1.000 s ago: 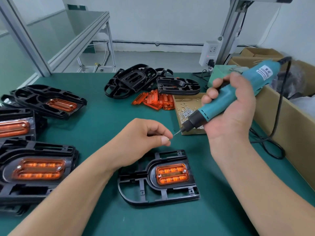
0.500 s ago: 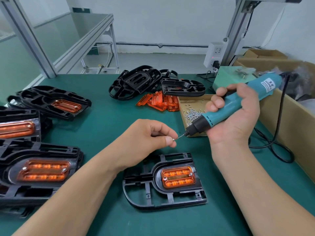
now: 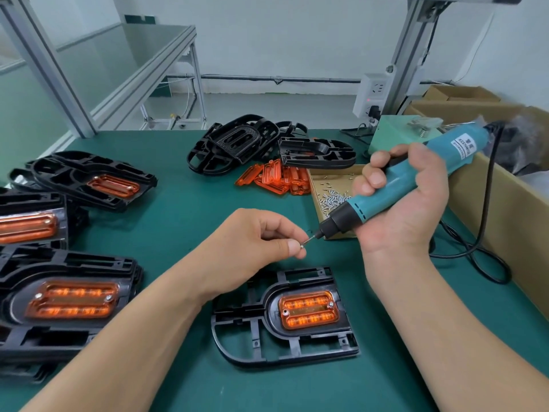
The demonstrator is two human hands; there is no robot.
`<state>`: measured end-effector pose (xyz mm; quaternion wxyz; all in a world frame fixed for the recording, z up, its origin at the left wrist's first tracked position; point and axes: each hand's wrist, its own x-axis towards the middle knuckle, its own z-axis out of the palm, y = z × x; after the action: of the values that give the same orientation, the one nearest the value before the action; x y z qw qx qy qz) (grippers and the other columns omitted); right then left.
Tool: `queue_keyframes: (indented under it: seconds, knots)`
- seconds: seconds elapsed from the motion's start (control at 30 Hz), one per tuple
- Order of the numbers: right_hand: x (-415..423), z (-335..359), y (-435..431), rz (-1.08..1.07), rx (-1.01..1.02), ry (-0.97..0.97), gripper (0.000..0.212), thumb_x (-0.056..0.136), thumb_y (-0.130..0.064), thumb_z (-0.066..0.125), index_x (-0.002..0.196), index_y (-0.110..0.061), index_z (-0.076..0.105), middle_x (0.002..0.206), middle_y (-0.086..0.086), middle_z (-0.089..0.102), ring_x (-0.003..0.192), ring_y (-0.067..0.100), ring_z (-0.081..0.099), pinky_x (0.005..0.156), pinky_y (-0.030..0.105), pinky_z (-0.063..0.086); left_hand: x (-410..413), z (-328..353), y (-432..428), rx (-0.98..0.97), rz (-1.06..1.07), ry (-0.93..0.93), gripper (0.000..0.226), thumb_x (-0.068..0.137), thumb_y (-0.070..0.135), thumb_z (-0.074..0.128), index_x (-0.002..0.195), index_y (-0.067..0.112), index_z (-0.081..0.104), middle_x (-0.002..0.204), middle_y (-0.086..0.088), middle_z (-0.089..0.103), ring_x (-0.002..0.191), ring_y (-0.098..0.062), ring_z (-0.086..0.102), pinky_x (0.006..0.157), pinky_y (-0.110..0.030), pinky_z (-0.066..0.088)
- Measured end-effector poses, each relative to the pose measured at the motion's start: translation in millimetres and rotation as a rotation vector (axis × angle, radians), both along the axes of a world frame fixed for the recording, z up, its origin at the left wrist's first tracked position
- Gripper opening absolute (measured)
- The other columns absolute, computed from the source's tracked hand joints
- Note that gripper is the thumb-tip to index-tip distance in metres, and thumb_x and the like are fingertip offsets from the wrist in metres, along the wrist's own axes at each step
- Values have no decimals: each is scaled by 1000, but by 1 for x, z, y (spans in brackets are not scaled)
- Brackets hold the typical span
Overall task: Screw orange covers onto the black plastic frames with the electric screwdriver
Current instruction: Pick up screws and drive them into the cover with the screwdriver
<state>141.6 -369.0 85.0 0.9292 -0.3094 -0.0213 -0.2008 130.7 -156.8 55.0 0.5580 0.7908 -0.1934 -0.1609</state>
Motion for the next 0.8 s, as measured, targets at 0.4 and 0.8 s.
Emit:
queue_keyframes:
  seconds: [0.4, 0.8]
  knots:
    - [-2, 1, 2, -8, -20, -7, 15, 101, -19, 51, 88, -13, 53, 80, 8, 60, 58, 15, 49, 54, 26, 43, -1, 0, -1, -28, 24, 28, 14, 96, 16, 75, 100, 29, 79, 97, 6, 82, 97, -7, 76, 87, -17, 52]
    - [-2, 1, -3, -12, 14, -29, 14, 101, -21, 55, 89, -14, 54, 81, 8, 60, 59, 15, 50, 57, 26, 43, -3, 7, -2, -127, 42, 96, 16, 92, 13, 79, 98, 27, 81, 97, -2, 82, 95, -13, 77, 84, -17, 55]
